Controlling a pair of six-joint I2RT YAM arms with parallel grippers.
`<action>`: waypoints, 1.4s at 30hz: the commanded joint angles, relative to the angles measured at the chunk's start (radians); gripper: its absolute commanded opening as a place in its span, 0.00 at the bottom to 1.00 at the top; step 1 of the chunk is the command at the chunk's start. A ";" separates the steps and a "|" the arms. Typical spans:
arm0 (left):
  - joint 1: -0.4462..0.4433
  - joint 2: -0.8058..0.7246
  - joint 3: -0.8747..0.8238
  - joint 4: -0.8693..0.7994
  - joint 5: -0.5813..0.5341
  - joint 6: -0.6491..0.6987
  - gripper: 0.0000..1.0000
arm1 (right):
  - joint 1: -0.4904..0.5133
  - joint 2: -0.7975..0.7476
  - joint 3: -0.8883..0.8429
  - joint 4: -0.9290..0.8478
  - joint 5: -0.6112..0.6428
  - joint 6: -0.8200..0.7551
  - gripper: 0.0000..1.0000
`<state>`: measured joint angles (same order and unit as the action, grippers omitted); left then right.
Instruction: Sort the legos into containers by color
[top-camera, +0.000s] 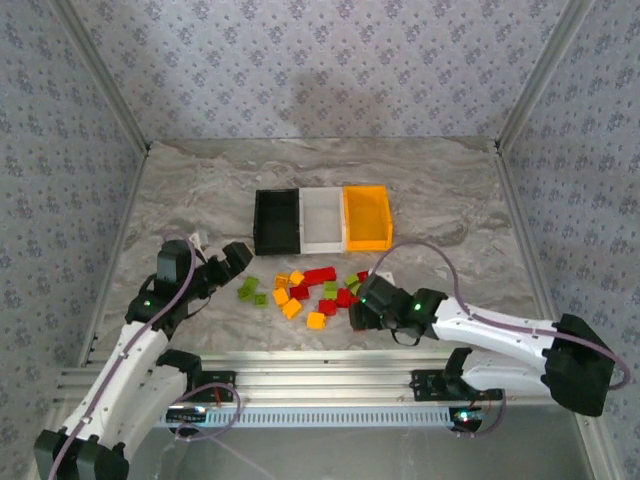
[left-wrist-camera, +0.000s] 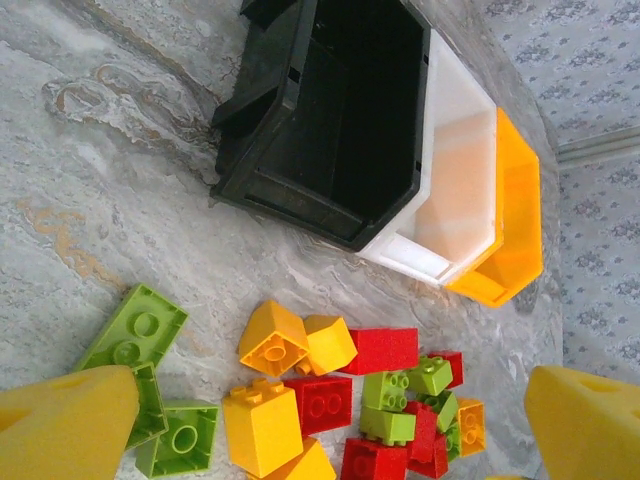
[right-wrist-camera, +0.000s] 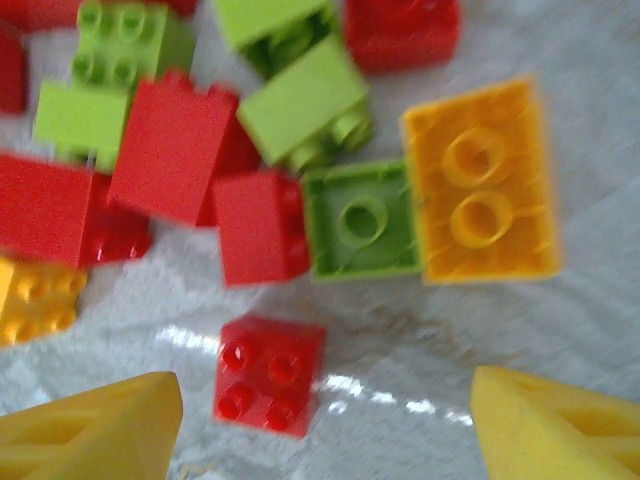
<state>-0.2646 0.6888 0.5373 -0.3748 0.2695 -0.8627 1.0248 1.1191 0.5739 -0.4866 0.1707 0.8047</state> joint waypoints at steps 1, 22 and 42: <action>-0.005 -0.014 -0.010 0.000 0.000 0.022 1.00 | 0.052 0.064 -0.011 0.029 0.027 0.106 0.78; -0.005 -0.011 -0.020 -0.024 -0.024 0.022 1.00 | 0.117 0.305 0.095 0.065 0.095 0.090 0.35; -0.001 0.006 -0.003 -0.132 -0.097 -0.021 0.99 | -0.451 0.433 0.576 0.040 -0.027 -0.288 0.28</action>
<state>-0.2642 0.6903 0.5167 -0.4564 0.1898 -0.8764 0.6254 1.4635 1.0924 -0.4667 0.1860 0.5842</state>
